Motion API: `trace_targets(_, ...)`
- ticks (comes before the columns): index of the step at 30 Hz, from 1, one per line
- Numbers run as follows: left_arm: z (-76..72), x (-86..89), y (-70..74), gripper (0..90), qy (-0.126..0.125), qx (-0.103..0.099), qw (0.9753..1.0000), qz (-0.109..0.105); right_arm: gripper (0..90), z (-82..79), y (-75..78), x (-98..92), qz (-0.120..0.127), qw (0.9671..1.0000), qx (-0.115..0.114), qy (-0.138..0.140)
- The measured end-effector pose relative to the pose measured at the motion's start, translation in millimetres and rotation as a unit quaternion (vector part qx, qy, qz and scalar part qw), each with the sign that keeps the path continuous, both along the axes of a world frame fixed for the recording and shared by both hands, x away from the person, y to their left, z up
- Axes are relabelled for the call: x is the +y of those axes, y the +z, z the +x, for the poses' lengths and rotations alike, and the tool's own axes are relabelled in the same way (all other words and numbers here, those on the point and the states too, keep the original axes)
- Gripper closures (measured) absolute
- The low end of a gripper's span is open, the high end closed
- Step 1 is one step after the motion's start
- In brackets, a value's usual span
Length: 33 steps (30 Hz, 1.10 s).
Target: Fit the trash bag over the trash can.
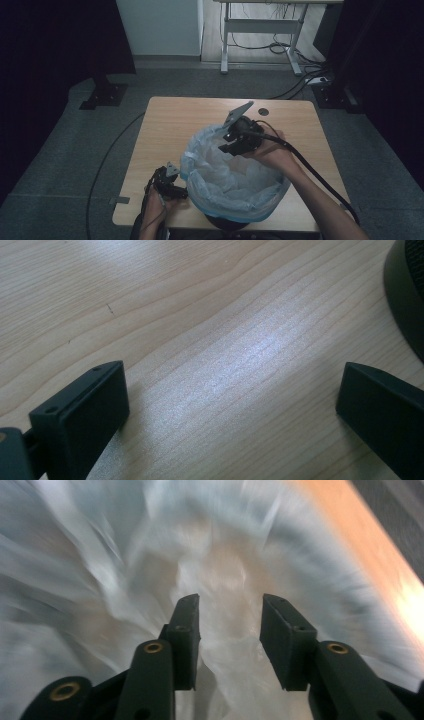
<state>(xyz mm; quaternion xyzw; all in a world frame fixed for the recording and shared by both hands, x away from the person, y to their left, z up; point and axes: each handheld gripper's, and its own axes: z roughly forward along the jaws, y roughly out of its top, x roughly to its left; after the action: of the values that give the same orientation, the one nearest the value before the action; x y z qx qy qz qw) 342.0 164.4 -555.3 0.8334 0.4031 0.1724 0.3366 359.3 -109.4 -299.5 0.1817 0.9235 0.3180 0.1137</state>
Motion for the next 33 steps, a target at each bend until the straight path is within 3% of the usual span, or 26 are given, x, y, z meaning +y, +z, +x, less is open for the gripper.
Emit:
trace_targets(2, 0.0, 0.0, 0.0, 0.2, 0.000, 0.000, 1.0000, 0.000, 56.9, -3.7, 15.6, -10.7, 0.034, 0.9994, -0.005, -0.002)
trace_targets(4, 0.0, 0.0, 0.0, 0.2, 0.000, 0.000, 1.0000, 0.000, 56.9, -8.0, 28.1, -21.2, 0.051, 0.9986, -0.015, -0.006)
trace_targets(9, 0.0, 0.0, 0.0, 0.2, 0.000, 0.000, 1.0000, 0.000, 60.3, -18.8, 43.9, -52.4, 0.054, 0.9976, -0.036, -0.024)
trace_targets(13, 0.0, 0.0, 0.0, 0.2, 0.000, 0.000, 1.0000, 0.000, 69.1, -23.2, 40.0, -71.7, 0.044, 0.9976, -0.041, -0.035)
trace_targets(17, 0.0, 0.0, 0.0, 0.3, 0.000, 0.000, 1.0000, 0.000, 72.1, -21.9, 26.2, -82.1, 0.018, 0.9984, -0.035, -0.041)
trace_targets(25, 0.0, 0.0, 0.0, 0.3, 0.000, 0.000, 1.0000, 0.000, 73.2, -15.9, -4.0, -72.8, -0.028, 0.9992, -0.003, -0.030)
trace_targets(28, 0.0, 0.0, 0.0, 0.3, 0.000, 0.000, 1.0000, 0.000, 68.9, -17.9, -6.2, -70.3, -0.025, 0.9994, 0.002, -0.023)
trace_targets(33, 0.0, 0.0, 0.0, 0.3, 0.000, 0.000, 1.0000, 0.000, 52.0, -28.9, 12.6, -64.9, 0.042, 0.9990, 0.002, 0.013)
